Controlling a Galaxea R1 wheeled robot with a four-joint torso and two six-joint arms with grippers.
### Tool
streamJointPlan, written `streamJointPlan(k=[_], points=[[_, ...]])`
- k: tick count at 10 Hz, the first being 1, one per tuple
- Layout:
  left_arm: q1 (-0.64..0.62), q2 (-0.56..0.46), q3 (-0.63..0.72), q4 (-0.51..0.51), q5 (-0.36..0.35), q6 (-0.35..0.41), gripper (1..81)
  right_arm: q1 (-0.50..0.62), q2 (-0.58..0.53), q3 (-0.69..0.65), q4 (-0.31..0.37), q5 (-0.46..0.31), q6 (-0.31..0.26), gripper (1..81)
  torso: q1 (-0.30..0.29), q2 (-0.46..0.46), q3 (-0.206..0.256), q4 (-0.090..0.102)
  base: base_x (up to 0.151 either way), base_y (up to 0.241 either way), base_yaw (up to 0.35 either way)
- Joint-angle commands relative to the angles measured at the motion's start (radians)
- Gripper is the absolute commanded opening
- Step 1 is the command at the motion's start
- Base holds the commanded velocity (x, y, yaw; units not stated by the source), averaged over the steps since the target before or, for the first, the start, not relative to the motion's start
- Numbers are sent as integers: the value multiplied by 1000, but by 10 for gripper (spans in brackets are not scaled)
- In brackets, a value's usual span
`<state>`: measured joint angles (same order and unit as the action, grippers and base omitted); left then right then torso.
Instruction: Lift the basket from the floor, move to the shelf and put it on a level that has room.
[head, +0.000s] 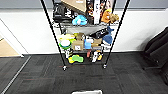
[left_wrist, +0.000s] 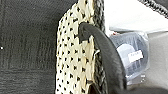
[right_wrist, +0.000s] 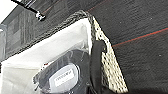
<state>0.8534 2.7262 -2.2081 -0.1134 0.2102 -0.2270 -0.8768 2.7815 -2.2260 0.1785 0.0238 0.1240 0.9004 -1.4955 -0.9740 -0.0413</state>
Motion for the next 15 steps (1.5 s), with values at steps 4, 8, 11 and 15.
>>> streamJointPlan(k=[4,8,11,15], points=[[-122,15,88,-40,49,9,10,100,11,100,-5,-94,9,10,-129,199,39,0,0,0,0],[-144,-2,86,-75,51,8,10,121,20,118,-2,-96,12,10,-214,332,133,0,0,0,0],[-184,-32,128,-130,54,8,10,158,3,181,10,-114,12,10,-281,433,201,0,0,0,0],[-188,-29,146,-130,78,5,10,150,-18,180,16,-122,14,10,-370,569,295,0,0,0,0]])
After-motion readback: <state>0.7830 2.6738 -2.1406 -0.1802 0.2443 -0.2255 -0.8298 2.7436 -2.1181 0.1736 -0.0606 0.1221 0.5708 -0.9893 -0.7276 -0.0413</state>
